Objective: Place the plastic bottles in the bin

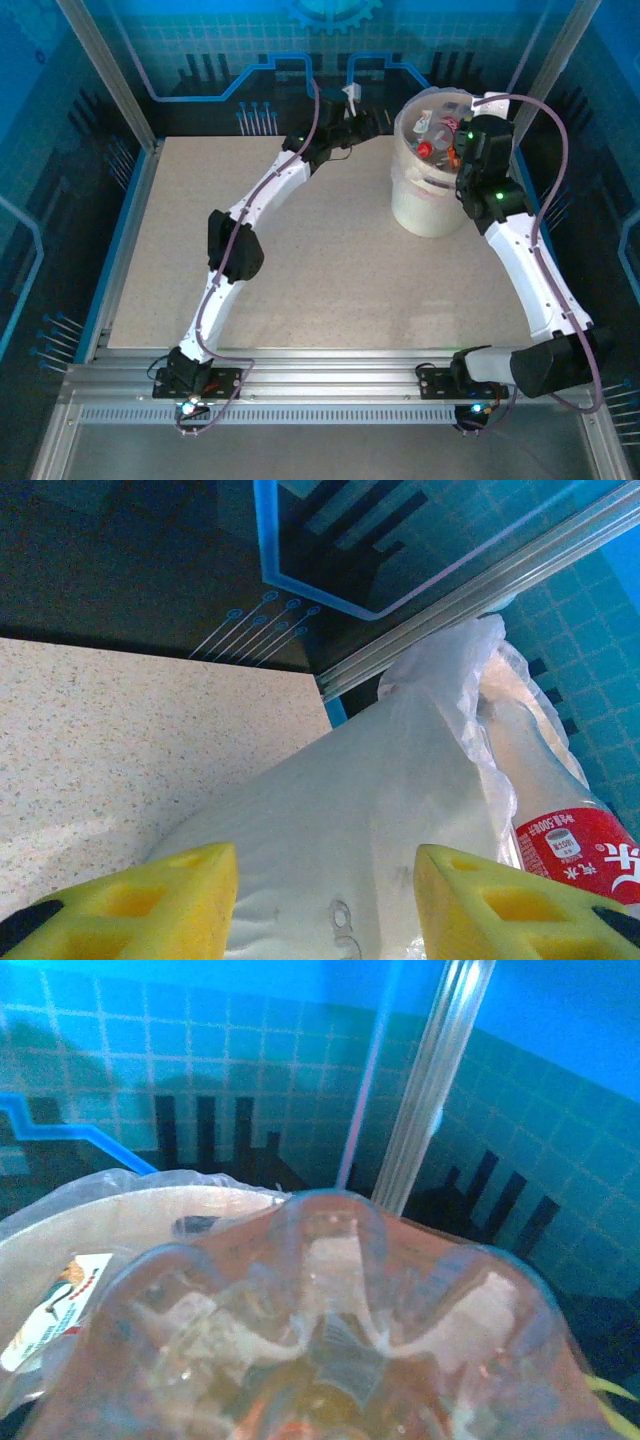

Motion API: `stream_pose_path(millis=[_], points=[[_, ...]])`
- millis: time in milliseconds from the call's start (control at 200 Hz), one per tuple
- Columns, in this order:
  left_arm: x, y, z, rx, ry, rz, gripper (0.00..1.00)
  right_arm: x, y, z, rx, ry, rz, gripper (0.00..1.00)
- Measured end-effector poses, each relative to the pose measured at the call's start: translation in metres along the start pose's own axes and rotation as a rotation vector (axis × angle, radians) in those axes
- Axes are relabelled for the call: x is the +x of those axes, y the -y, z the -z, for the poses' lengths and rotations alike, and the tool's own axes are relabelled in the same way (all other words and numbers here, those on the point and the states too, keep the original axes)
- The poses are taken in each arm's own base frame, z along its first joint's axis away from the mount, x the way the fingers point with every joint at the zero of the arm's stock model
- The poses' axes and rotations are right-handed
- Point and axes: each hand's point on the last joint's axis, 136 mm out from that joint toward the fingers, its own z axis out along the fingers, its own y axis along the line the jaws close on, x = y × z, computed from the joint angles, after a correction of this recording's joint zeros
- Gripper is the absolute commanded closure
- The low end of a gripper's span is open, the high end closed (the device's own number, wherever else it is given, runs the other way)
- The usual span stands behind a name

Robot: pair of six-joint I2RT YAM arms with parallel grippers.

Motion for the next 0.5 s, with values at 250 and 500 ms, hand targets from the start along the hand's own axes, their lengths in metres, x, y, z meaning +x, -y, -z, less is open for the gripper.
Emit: stream_pose_path(millis=[250,500], points=[[0.012,-0.012,-0.005,-0.025,-0.029,0.010,0.43,0.037,-0.004,-0.026,0.069,-0.126,0.069,0.53],[0.023,-0.026,-0.004,-0.053,-0.061,0.024,0.40,0.057,-0.003,-0.043,0.087,-0.180,0.060,0.50]])
